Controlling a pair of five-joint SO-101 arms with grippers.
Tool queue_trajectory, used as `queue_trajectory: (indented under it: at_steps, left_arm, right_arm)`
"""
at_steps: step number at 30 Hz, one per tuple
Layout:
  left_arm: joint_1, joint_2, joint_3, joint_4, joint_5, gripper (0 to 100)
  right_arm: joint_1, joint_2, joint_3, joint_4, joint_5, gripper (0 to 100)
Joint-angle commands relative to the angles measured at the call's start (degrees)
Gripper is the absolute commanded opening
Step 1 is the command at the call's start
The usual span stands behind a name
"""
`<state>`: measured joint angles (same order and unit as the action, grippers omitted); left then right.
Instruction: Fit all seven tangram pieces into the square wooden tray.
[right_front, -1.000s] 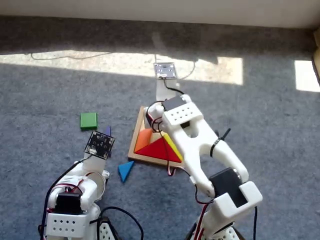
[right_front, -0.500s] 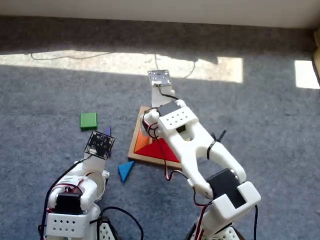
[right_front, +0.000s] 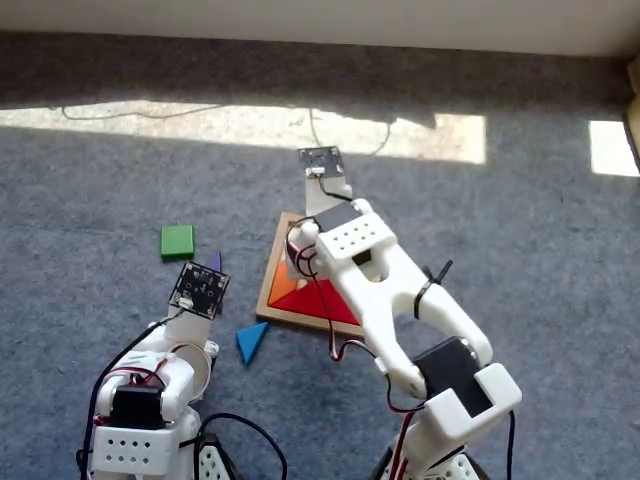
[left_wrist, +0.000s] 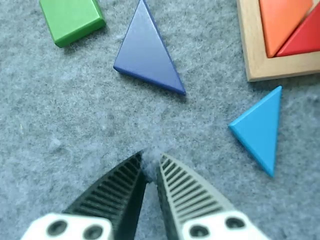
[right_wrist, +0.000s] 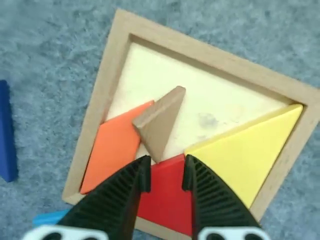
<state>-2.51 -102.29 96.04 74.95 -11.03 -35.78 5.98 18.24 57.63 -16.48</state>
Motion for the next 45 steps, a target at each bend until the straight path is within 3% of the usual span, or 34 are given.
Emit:
queue_trajectory:
  at_steps: [1, 24, 29, 38, 45]
  left_arm:
    - [-0.66, -0.66, 1.19, 0.18, 0.09, 1]
    - [-0.66, -0.66, 1.19, 0.18, 0.09, 1]
    - [-0.66, -0.66, 1.19, 0.18, 0.09, 1]
    - [-0.66, -0.66, 1.19, 0.18, 0.09, 1]
    - [-0.66, -0.66, 1.19, 0.18, 0.09, 1]
  right_arm:
    - [-1.01, -1.27, -5.41, 0.22, -0.09, 11.2]
    - [-1.54, 11.91, -14.90, 1.01, -0.09, 10.8]
    - [-0.48, 11.91, -14.73, 1.10, -0.09, 5.1]
    - [2.86, 11.91, -14.90, 4.62, -0.53, 13.3]
    - [3.38, 11.91, -15.08, 4.70, -0.44, 13.9]
